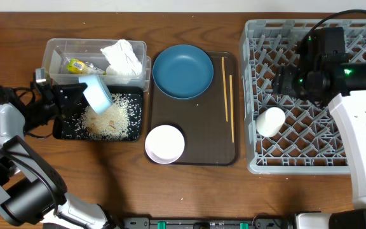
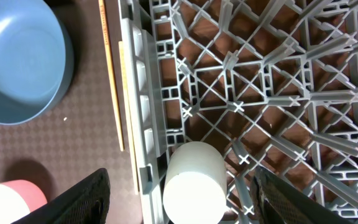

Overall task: Sort waste into correct bins and load items into the dishwasher rack
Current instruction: 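Tilt the bowl with left gripper to pour rice onto black tray, then return the empty light-blue bowl to the brown tray with left gripper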

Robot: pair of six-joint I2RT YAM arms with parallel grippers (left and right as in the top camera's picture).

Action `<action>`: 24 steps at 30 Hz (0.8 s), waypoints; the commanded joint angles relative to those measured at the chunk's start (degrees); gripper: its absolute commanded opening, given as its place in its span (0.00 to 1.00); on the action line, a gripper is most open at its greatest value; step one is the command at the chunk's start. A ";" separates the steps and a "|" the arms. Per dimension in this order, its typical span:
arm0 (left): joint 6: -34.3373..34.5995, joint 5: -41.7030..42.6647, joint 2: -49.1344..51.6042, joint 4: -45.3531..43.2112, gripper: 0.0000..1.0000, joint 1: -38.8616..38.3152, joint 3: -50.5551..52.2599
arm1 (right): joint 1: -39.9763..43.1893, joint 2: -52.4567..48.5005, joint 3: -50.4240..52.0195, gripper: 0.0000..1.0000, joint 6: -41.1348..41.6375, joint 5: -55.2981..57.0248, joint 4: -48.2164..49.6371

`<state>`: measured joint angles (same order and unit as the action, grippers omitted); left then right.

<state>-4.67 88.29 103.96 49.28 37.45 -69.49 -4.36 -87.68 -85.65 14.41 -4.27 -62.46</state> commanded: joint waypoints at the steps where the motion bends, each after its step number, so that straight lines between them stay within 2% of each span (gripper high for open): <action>1: 3.21 1.84 0.13 1.11 0.06 0.24 0.28 | 0.11 1.01 -0.70 0.71 -1.22 -0.26 -0.42; 7: 1.57 1.09 0.09 1.49 0.06 0.24 0.28 | 0.11 1.01 -0.70 0.71 -1.22 -0.26 -0.42; 10: 6.14 -4.20 0.11 -1.53 0.06 0.90 0.28 | 0.11 1.01 -0.70 0.71 -1.22 -0.26 -0.33; 13: 6.25 1.46 0.11 -0.72 0.06 0.72 0.28 | 0.11 1.01 -0.70 0.71 -1.27 -0.24 -0.57; 15: 6.38 1.84 -0.04 0.59 0.06 0.57 0.26 | 0.11 1.01 -0.70 0.71 -1.42 -0.24 -0.57; 20: 4.11 1.84 -0.68 2.60 0.06 -1.05 0.26 | 0.11 1.01 -0.70 0.71 -1.40 -0.26 -0.55; 24: 1.03 -0.90 -4.07 3.39 0.06 -5.64 0.26 | 0.11 1.01 -0.70 0.71 -1.40 -0.26 -0.52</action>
<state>-0.99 88.05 103.44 52.29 34.92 -69.43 -4.36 -87.68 -85.65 13.96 -4.29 -62.96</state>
